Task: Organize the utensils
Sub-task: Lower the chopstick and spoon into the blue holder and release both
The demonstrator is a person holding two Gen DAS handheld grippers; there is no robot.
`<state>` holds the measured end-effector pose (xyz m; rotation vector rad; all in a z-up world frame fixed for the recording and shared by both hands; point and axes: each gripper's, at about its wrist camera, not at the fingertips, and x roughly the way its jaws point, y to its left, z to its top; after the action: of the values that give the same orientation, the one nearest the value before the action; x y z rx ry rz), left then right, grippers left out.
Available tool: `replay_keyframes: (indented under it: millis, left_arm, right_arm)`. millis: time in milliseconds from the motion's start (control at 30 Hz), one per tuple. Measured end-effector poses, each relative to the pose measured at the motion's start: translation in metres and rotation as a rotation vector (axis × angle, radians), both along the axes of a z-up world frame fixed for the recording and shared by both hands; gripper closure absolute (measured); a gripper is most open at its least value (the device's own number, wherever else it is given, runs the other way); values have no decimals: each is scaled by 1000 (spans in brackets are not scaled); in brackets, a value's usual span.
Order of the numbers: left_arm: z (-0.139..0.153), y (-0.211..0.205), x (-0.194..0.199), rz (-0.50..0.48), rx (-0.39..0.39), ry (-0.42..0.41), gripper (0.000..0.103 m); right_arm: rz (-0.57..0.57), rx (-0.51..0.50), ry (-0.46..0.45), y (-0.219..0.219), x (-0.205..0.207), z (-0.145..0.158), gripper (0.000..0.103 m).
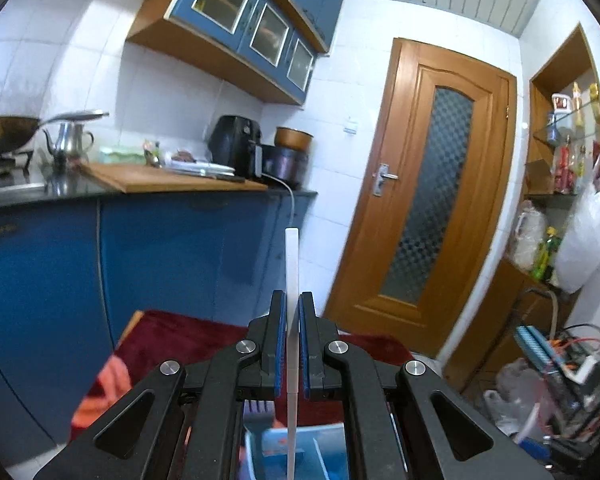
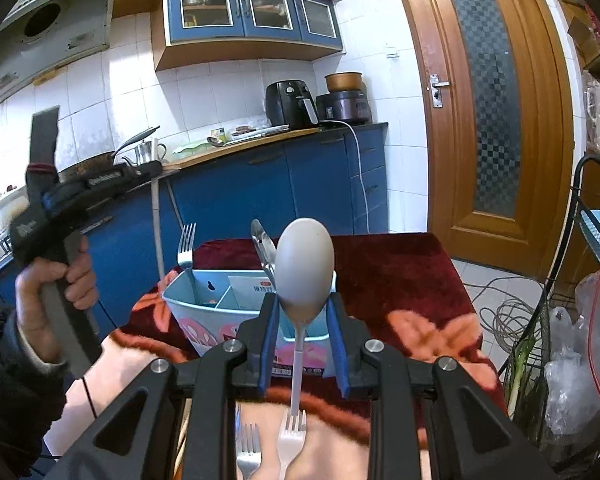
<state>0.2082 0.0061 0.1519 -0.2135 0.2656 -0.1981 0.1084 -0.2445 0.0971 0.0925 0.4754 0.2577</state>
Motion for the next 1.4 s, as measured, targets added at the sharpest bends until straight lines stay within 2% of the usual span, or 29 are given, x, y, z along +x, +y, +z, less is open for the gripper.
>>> replay_keyframes:
  millis: [400, 667, 867, 1133, 1400]
  left_arm:
    - [-37, -2, 2, 66, 15, -39, 97]
    - [-63, 1, 2, 85, 26, -19, 97]
    - [-71, 7, 0, 84, 3, -17, 96]
    - [-87, 4, 5, 56, 1, 17, 96]
    - [-92, -2, 5, 54, 28, 30, 96]
  right_arm:
    - [-21, -6, -73, -7, 15, 21, 76]
    - [-70, -39, -148, 0, 30, 24, 76]
    - [-71, -29, -122, 4, 48, 13, 76]
    - [-55, -46, -35, 10, 68, -11, 76]
    - [-39, -6, 8, 11, 75, -26, 75]
